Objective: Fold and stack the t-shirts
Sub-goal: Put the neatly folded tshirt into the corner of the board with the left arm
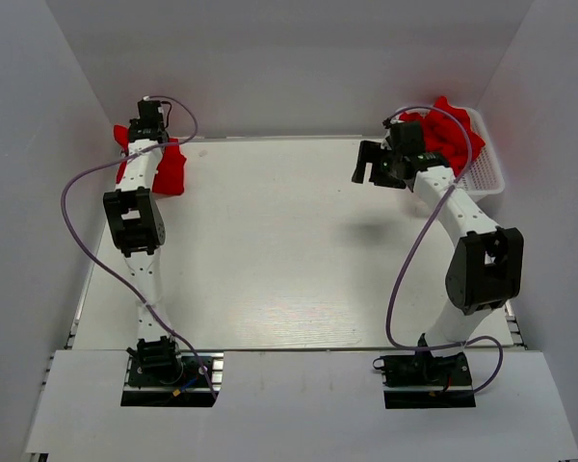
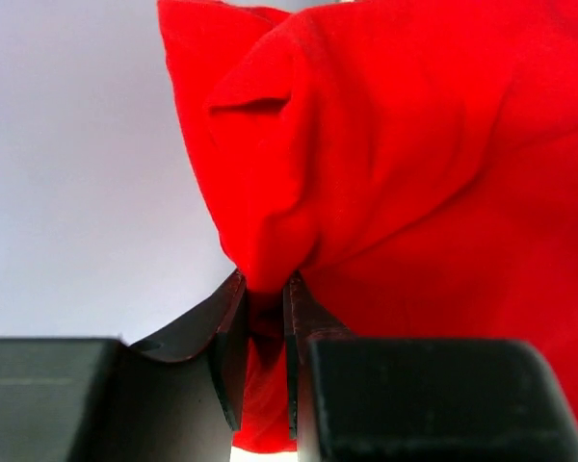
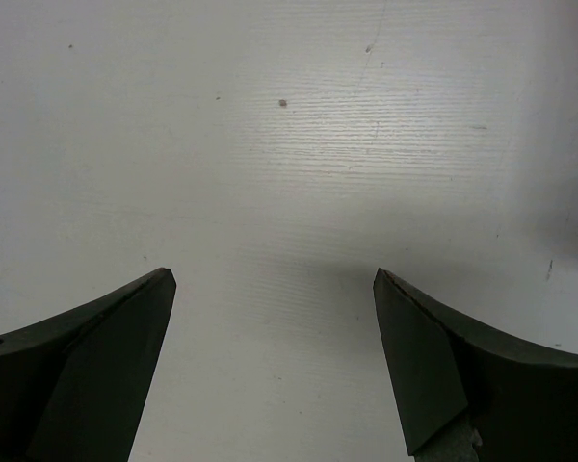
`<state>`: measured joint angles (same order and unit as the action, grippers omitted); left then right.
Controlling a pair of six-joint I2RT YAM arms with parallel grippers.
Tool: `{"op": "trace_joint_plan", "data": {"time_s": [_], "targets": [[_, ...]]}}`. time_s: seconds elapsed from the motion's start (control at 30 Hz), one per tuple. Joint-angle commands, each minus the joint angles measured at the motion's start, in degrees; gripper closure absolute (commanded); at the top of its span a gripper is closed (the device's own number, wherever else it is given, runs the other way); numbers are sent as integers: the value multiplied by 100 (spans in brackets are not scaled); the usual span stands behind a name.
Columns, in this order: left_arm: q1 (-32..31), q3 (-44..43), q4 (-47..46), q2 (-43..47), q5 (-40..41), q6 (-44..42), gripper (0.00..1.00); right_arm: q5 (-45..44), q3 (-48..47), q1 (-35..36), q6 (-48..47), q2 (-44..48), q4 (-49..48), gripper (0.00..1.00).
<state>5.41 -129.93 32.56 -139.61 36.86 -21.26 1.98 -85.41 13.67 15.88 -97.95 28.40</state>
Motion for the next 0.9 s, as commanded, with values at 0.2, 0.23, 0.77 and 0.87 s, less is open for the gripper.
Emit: {"op": "trace_joint_plan", "data": {"time_s": [0.2,0.23,0.77,0.87], "targets": [[65,-147,-698,3,446,-46,0,373,-512,-22,3,-304,104,10],[65,-147,-646,65,445,16,0,382,-512,-22,3,-303,69,10],[-1278,1851,1157,2709,-2993,2827,0,-48,1323,-14,248,1330,-590,10],[-1937,2890,746,3640,-3132,3601,0,-145,1939,-14,354,1805,-599,10]]}}
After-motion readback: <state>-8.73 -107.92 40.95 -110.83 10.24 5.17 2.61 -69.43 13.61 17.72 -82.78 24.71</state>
